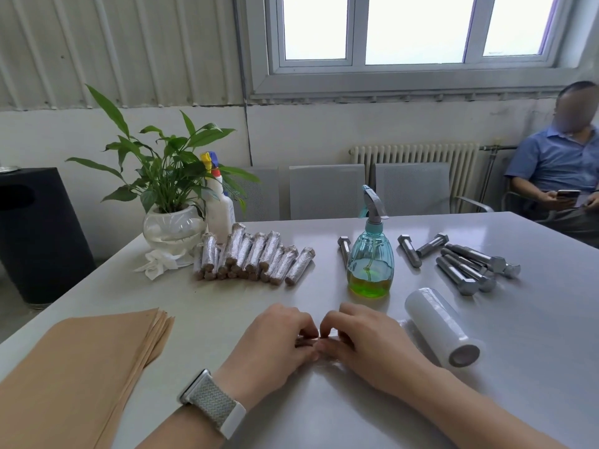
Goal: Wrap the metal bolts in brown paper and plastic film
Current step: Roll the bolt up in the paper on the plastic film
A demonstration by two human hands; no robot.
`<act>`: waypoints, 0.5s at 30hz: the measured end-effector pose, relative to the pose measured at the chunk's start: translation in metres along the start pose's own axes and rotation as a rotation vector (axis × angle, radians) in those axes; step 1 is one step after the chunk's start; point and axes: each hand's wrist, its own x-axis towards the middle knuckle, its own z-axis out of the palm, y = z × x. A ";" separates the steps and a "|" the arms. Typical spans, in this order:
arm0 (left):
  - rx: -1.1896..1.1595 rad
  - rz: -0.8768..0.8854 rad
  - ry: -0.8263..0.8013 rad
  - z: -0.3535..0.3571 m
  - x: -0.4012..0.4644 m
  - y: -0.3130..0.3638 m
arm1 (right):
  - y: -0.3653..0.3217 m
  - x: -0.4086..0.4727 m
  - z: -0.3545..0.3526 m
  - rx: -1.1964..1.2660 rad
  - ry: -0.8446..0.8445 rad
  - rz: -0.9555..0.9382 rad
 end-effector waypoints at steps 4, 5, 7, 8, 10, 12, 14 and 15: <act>-0.164 -0.057 -0.054 -0.008 -0.004 -0.002 | 0.001 -0.001 -0.001 0.025 -0.016 0.022; -0.293 -0.113 -0.052 -0.014 -0.005 -0.006 | 0.001 -0.001 -0.001 0.031 -0.017 0.020; -0.501 -0.227 0.004 -0.029 -0.008 -0.019 | 0.001 -0.002 -0.002 0.048 -0.018 0.021; -0.522 -0.262 0.047 -0.035 -0.012 -0.028 | 0.000 -0.001 -0.002 0.054 -0.021 0.024; -0.443 -0.305 0.073 -0.045 -0.021 -0.047 | 0.000 -0.001 -0.003 0.058 -0.027 0.028; -0.349 -0.312 -0.037 -0.048 -0.029 -0.058 | 0.000 -0.002 -0.003 0.063 -0.026 0.029; -0.364 -0.316 -0.152 -0.045 -0.032 -0.058 | -0.001 -0.002 -0.004 0.067 -0.021 0.029; -0.383 -0.308 -0.169 -0.041 -0.031 -0.056 | -0.001 -0.003 -0.004 0.068 -0.018 0.030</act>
